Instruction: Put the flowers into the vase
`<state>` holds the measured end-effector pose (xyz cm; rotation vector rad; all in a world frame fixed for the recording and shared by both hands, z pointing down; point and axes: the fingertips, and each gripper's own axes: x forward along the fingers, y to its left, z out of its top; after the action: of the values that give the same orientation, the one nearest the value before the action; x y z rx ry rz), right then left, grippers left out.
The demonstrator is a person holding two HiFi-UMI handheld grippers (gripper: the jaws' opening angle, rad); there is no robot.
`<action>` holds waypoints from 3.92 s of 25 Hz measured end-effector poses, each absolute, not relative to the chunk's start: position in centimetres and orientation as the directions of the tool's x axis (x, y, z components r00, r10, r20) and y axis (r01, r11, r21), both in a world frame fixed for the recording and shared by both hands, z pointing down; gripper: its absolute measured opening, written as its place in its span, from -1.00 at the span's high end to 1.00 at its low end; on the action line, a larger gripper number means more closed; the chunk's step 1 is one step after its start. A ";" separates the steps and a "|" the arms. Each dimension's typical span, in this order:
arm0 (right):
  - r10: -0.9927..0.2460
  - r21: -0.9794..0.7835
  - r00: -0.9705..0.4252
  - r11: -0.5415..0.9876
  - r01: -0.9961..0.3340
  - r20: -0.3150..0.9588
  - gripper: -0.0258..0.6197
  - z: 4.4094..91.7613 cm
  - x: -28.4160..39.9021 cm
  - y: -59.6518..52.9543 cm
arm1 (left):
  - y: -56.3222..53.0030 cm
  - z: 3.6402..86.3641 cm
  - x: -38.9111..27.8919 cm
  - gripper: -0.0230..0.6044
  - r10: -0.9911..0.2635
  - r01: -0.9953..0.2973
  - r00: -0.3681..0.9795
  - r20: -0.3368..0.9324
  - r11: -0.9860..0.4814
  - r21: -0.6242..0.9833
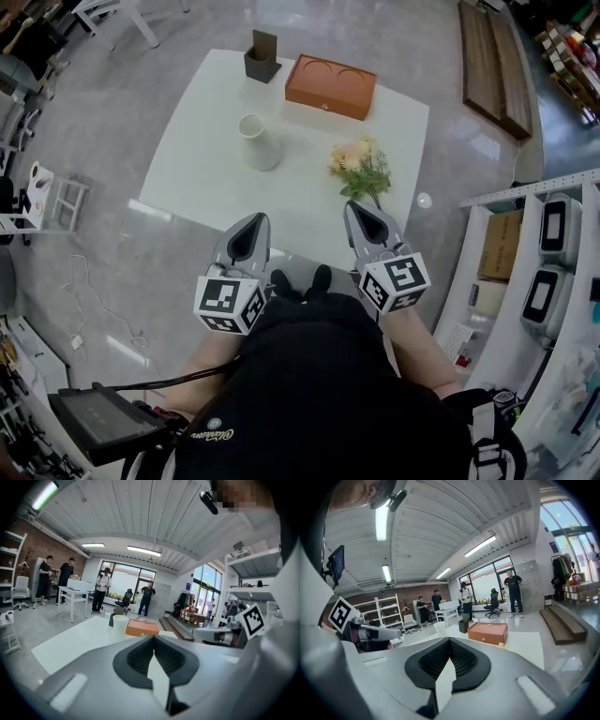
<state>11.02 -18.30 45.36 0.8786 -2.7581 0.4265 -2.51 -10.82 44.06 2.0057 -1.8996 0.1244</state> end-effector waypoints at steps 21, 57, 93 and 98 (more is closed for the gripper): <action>-0.154 -0.032 -0.298 0.844 -0.536 0.942 0.37 67.7 18.9 -27.5 | -12.4 47.0 -1.6 0.90 -0.913 -0.967 0.152 0.379 -0.058 0.249; -0.500 -0.187 -0.675 0.711 -0.678 0.543 0.81 53.9 14.6 -32.0 | -11.9 45.5 -3.0 0.91 -0.935 -0.967 0.127 0.331 -0.042 0.252; -0.744 -0.080 -0.665 0.660 -0.747 0.069 0.81 39.7 15.0 -22.6 | -13.7 42.0 -7.3 0.91 -0.968 -0.987 0.044 0.247 -0.003 0.164; -0.802 -0.040 -0.593 0.592 -0.805 0.072 0.81 39.4 9.6 -21.7 | -15.2 41.9 -14.2 0.91 -0.969 -0.982 0.119 0.217 -0.082 0.170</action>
<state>9.55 -21.69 39.41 1.3950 -2.7615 0.1052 -14.19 -15.19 41.86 2.1276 -1.9200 0.0685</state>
